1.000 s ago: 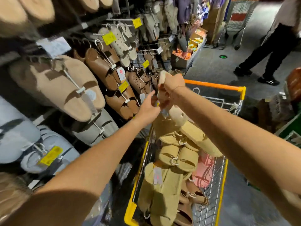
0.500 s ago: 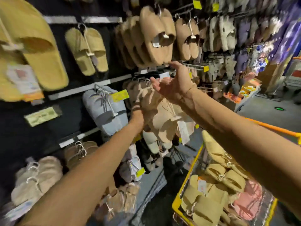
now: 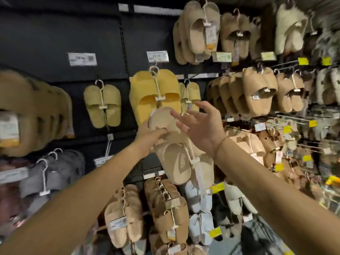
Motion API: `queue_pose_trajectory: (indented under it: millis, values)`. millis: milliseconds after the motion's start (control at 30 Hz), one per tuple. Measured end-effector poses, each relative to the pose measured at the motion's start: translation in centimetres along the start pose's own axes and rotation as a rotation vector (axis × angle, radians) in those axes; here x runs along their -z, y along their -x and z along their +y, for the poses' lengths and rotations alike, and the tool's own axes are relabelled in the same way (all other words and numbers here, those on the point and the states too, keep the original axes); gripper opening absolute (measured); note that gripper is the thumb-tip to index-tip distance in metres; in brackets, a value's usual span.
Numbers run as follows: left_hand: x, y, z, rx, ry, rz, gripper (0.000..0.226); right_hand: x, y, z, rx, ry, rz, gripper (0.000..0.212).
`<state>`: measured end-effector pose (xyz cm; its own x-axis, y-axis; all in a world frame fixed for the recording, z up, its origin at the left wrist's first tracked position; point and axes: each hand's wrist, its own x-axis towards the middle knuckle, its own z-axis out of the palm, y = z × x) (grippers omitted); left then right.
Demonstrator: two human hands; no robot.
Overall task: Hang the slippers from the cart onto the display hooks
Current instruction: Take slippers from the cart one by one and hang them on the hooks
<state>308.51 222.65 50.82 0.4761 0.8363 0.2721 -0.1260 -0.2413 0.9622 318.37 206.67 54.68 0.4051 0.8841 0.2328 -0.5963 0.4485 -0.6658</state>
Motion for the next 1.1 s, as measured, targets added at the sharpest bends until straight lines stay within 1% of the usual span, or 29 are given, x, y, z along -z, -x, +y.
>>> queue_pose_trajectory:
  millis: [67,167,300,333,367,433,467,500,567,600,667,733,833,900,933,967,1000,1033,1067,1100]
  values:
    - [2.7,0.7,0.6,-0.032,-0.114,-0.043,0.061,-1.0,-0.3,0.8,-0.014,-0.128,-0.027,0.019]
    - [6.5,1.7,0.8,-0.025,-0.268,-0.175,0.055,-2.8,-0.7,2.4,-0.06,-0.204,-0.049,0.014]
    - [10.8,2.9,0.5,0.036,-0.346,-0.282,0.04,-5.2,-1.0,5.6,-0.098,-0.133,-0.049,0.03]
    - [11.7,3.2,0.4,0.045,-0.364,-0.283,0.04,-5.8,-1.2,6.4,-0.107,-0.097,-0.056,0.036]
    - [12.7,3.4,0.2,0.057,-0.39,-0.279,0.046,-6.5,-1.4,7.3,-0.114,-0.063,-0.065,0.044]
    - [14.3,3.2,-0.2,0.018,-0.453,-0.236,0.076,-7.9,-2.0,8.8,-0.115,-0.016,-0.082,0.051]
    - [14.9,3.0,-0.2,-0.045,-0.497,-0.178,0.082,-8.7,-2.4,9.4,-0.115,-0.003,-0.094,0.051]
    - [15.4,2.5,-0.1,-0.122,-0.528,-0.098,0.079,-9.5,-2.7,9.9,-0.113,0.004,-0.107,0.052]
    - [15.9,1.9,0.7,-0.286,-0.552,0.048,0.059,-11.1,-3.2,10.8,-0.11,0.013,-0.126,0.052]
    - [16.0,1.7,1.2,-0.366,-0.558,0.09,0.047,-11.9,-3.4,11.2,-0.109,0.024,-0.136,0.049]
    - [16.1,1.8,3.0,-0.474,-0.546,0.138,0.026,-13.5,-4.0,11.9,-0.095,0.067,-0.145,0.033]
    - [16.7,1.7,4.2,-0.485,-0.532,0.158,0.017,-14.6,-4.5,12.8,-0.079,0.141,-0.13,0.023]
    - [18.7,1.3,5.1,-0.439,-0.521,0.2,0.02,-15.7,-5.1,13.9,-0.089,0.25,-0.099,0.025]
    - [20.0,1.1,5.4,-0.472,-0.559,0.214,0.018,-16.2,-5.2,14.2,-0.097,0.315,-0.143,0.025]
    - [20.6,0.8,5.3,-0.487,-0.585,0.223,0.017,-16.3,-5.4,14.2,-0.062,0.367,-0.171,0.024]
    - [21.1,0.4,5.2,-0.482,-0.6,0.244,0.017,-15.9,-5.7,14.1,0.03,0.476,-0.18,0.026]
    - [21.5,0.0,5.1,-0.471,-0.593,0.265,0.017,-15.3,-6.3,14.1,0.177,0.643,-0.15,0.03]
    - [21.8,-0.4,5.1,-0.451,-0.584,0.292,0.017,-14.2,-6.9,14.1,0.344,0.838,-0.083,0.036]
    - [22.1,-0.9,5.1,-0.435,-0.565,0.314,0.018,-12.9,-7.3,14.3,0.451,0.999,0.001,0.048]
    - [22.2,-1.3,5.4,-0.42,-0.528,0.339,0.019,-11.7,-7.7,14.6,0.449,1.093,0.064,0.067]
